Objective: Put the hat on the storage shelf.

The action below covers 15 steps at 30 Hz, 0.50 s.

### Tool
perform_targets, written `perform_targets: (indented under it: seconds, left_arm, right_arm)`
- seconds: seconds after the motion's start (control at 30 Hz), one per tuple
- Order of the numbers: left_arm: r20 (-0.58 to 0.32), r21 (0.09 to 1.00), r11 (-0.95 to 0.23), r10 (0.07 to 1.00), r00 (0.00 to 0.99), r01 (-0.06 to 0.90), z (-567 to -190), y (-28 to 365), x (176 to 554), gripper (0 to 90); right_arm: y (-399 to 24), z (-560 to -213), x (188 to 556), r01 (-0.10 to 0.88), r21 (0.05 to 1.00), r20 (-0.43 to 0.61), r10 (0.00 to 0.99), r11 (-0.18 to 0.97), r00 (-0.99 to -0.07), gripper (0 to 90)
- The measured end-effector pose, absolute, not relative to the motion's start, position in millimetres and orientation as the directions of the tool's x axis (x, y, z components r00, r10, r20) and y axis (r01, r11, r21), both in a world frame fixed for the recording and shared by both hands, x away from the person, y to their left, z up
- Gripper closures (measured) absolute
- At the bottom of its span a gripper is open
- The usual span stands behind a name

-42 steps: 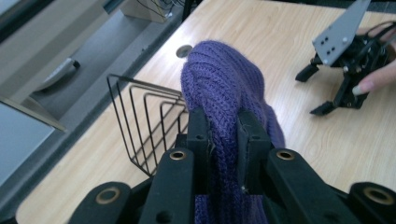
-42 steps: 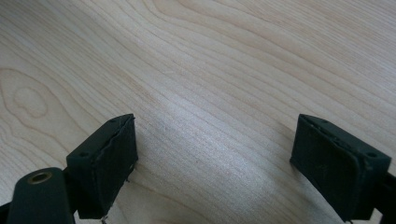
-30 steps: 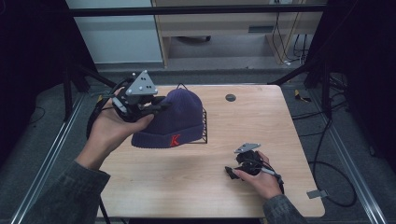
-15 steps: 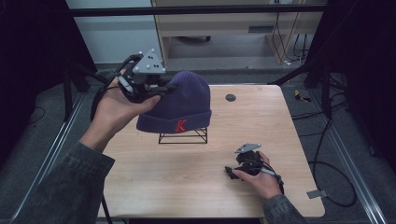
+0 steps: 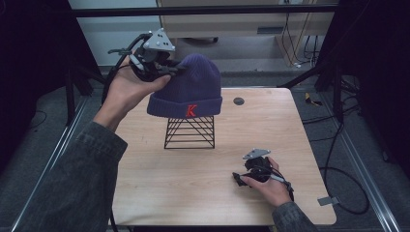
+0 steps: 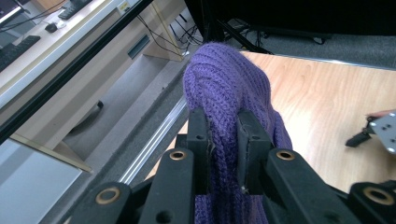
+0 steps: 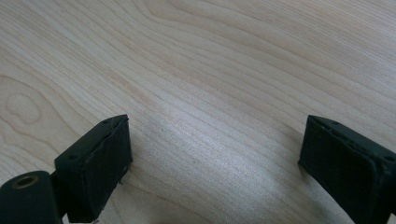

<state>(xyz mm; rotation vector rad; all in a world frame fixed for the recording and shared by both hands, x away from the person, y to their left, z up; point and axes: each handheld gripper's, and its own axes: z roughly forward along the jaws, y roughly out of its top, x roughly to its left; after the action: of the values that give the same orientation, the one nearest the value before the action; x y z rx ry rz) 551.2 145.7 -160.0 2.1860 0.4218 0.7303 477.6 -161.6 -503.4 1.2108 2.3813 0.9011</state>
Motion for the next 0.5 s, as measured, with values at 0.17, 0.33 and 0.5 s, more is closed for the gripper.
perform_targets:
  seconds: [0.17, 0.33, 0.5]
  left_arm:
    - [0.365, 0.764, -0.643, 0.507, 0.781, 0.060, -167.0, 146.2, 570.1, 77.6]
    - [0.365, 0.763, -0.643, 0.512, 0.778, 0.066, -176.2, 145.8, 589.5, 77.5]
    - [0.365, 0.760, -0.646, 0.511, 0.778, 0.068, -181.7, 145.5, 597.1, 77.5]
  right_arm:
    - [-162.5, -503.4, 477.1, 0.598, 0.663, -0.007, 0.803, 0.449, -0.596, 9.1]
    - [-163.0, -503.5, 476.4, 0.598, 0.665, -0.007, 0.804, 0.448, -0.595, 9.0]
    - [-163.4, -503.5, 475.6, 0.601, 0.666, 0.000, 0.806, 0.442, -0.592, 9.0]
